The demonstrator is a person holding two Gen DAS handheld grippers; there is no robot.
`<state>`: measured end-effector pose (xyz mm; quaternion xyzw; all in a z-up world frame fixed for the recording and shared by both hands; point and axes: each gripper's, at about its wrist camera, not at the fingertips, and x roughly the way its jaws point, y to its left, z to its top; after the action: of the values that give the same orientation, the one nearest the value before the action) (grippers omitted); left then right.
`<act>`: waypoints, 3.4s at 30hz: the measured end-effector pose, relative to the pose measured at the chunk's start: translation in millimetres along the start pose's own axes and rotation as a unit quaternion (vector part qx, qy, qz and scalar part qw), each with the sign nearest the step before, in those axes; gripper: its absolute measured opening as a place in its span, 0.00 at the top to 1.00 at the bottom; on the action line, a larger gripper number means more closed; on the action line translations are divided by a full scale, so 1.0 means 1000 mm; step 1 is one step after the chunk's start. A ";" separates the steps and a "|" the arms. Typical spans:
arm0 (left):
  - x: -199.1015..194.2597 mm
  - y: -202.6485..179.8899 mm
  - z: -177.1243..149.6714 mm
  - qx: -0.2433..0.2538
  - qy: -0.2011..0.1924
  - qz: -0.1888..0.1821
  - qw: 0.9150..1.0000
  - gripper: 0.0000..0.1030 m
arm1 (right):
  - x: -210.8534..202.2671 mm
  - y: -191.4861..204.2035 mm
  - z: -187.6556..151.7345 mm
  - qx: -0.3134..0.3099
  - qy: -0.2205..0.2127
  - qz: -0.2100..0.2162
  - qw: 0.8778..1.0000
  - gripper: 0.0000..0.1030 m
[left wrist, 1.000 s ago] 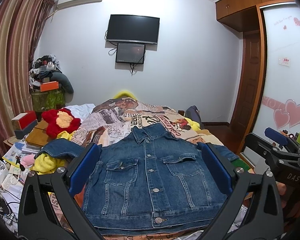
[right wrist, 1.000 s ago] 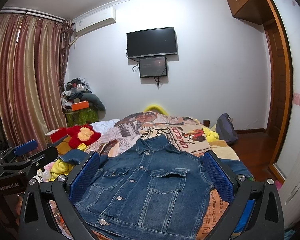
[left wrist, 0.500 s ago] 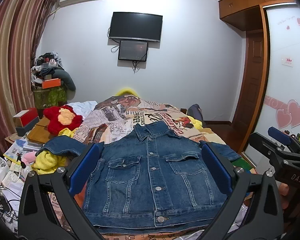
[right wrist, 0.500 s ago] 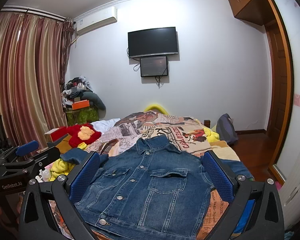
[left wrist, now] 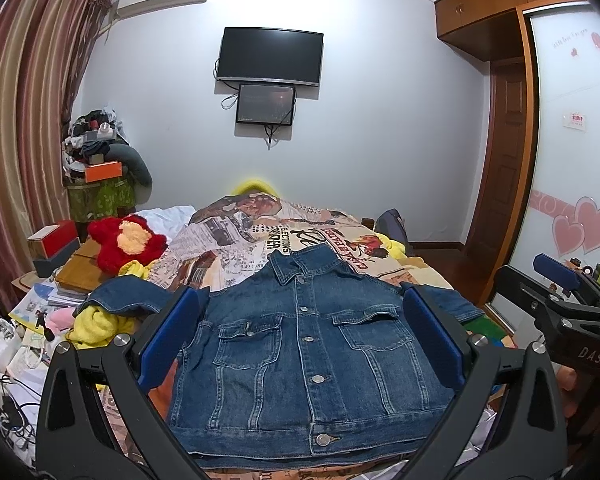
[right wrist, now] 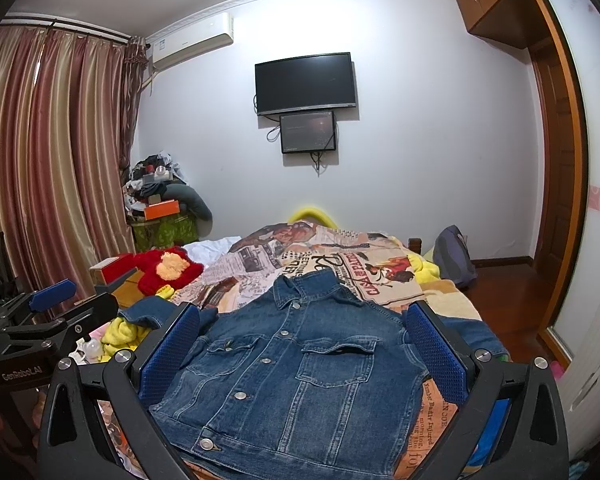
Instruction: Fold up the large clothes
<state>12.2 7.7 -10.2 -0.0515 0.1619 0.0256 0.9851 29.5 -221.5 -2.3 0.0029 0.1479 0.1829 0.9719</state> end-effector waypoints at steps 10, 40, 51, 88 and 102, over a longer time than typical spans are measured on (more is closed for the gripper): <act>0.001 -0.001 -0.001 0.002 0.001 0.003 1.000 0.00 | 0.002 0.003 -0.002 0.001 0.004 0.000 1.000 0.00; 0.127 0.099 0.016 -0.022 0.030 0.126 0.991 0.00 | 0.176 -0.015 0.021 -0.005 0.090 0.004 0.996 0.00; 0.232 0.252 -0.002 -0.141 0.137 0.174 0.965 0.00 | 0.320 -0.044 0.017 0.009 0.176 0.011 0.984 0.00; 0.290 0.331 -0.004 -0.166 0.216 0.203 0.940 0.95 | 0.401 -0.060 -0.048 0.021 0.299 0.024 0.954 0.00; 0.325 0.146 0.052 -0.052 0.179 -0.001 0.983 0.96 | 0.349 -0.082 -0.015 -0.002 0.251 0.007 0.968 0.00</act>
<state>326.9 169.1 -78.9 -0.1067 0.3338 0.0239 0.9363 364.7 -174.4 -121.6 -0.0437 0.3869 0.1847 0.9024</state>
